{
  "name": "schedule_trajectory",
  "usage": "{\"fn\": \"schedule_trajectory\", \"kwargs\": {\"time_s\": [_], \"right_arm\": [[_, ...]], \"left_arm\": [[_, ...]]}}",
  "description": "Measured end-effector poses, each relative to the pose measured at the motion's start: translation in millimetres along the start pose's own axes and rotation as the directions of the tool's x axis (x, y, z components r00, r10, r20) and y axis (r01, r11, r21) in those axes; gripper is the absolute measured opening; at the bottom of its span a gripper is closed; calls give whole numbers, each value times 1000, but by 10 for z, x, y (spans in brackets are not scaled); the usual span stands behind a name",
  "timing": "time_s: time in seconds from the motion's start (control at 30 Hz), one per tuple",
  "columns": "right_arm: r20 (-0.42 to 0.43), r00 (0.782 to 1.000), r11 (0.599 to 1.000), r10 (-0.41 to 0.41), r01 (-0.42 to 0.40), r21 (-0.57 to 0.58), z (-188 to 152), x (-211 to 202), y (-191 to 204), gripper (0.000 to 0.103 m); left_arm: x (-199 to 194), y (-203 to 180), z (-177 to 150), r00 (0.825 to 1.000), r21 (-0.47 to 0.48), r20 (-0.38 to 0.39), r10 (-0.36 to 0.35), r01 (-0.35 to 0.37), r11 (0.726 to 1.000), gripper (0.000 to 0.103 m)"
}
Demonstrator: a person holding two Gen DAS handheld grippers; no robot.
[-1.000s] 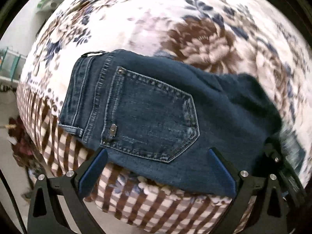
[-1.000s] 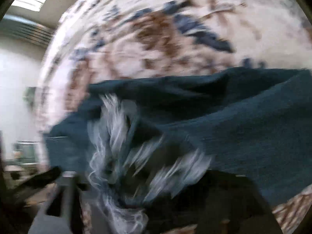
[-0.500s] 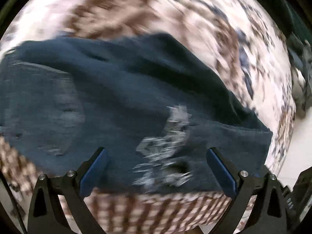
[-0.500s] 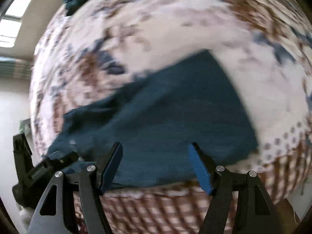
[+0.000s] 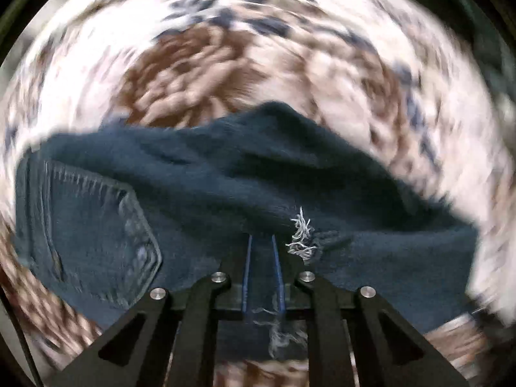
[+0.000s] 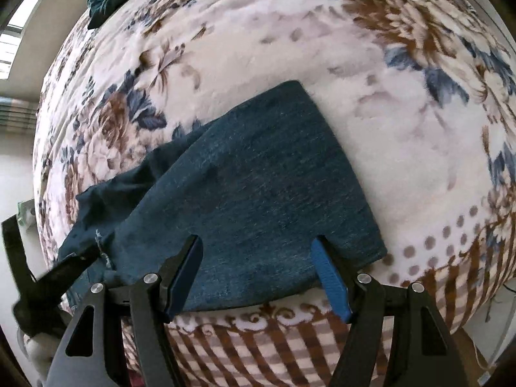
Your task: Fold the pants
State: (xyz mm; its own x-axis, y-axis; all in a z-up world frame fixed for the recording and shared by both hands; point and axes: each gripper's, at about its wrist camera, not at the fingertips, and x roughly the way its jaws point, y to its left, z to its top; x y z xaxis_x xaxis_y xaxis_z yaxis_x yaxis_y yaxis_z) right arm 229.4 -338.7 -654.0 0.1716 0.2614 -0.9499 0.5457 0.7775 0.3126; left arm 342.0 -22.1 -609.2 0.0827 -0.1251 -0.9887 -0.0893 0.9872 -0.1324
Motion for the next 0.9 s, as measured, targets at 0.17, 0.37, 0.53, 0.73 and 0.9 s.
{"fn": "schedule_trajectory", "kwargs": {"time_s": [0.17, 0.37, 0.53, 0.73, 0.9], "right_arm": [[-15, 1000, 999, -6, 5, -42, -49, 58, 73, 72], [-41, 998, 996, -44, 41, -74, -38, 98, 119, 72], [-58, 996, 993, -69, 63, -95, -34, 168, 137, 72], [-79, 991, 989, -110, 101, -111, -62, 124, 277, 72], [-122, 984, 980, -127, 106, -168, -222, 138, 607, 72]], "left_arm": [[-59, -189, -16, 995, -18, -15, -97, 97, 995, 45], [318, -227, -466, 988, 230, -65, 141, -122, 965, 48], [191, 82, -770, 983, 256, -67, 171, -148, 955, 50], [-121, 791, -804, 997, -122, -42, -60, 54, 991, 58], [-274, 1664, -993, 971, -489, 154, -184, 236, 840, 97]]}}
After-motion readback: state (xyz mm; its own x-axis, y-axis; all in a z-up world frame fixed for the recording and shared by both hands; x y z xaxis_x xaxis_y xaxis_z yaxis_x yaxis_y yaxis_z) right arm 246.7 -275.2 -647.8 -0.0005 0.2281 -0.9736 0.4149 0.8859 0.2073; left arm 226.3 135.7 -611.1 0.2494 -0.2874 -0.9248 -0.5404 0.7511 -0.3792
